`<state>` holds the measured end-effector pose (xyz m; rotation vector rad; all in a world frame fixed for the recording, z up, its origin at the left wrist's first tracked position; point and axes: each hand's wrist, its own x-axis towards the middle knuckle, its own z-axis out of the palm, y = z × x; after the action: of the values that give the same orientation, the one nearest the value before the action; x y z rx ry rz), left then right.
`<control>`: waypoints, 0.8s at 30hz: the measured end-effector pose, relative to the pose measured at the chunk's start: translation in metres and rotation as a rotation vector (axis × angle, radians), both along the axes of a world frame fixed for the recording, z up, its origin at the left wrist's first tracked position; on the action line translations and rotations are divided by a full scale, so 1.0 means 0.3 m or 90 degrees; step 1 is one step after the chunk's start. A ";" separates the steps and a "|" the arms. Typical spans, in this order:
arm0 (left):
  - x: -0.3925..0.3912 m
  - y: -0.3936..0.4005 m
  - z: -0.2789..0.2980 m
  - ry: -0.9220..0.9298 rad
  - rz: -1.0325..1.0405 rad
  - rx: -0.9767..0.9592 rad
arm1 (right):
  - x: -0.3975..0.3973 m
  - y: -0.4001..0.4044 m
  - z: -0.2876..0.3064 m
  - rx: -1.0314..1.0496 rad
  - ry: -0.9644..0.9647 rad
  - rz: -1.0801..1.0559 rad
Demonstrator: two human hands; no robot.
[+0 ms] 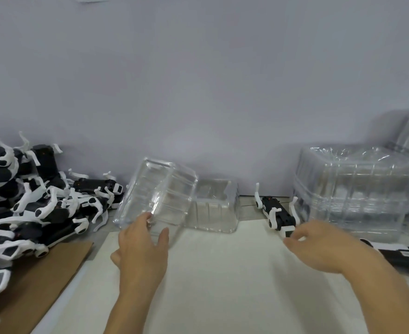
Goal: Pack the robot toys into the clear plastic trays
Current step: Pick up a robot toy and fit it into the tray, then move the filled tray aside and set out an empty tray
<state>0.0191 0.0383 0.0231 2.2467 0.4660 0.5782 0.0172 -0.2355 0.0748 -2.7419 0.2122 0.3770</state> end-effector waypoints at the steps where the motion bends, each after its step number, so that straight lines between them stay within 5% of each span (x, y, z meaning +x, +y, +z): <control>1: -0.001 0.005 -0.002 -0.012 -0.002 0.003 | 0.008 -0.014 -0.011 -0.012 0.000 -0.010; 14: 0.005 0.046 -0.022 -0.103 -0.052 0.015 | 0.027 -0.159 -0.088 0.021 -0.146 -0.302; 24: -0.008 0.053 0.015 -0.073 -0.028 0.040 | -0.004 0.142 -0.094 0.320 -0.262 0.041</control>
<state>0.0166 0.0543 0.0276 2.2626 0.3437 0.7028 0.0161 -0.1927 0.0465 -2.2645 -0.0739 -0.1146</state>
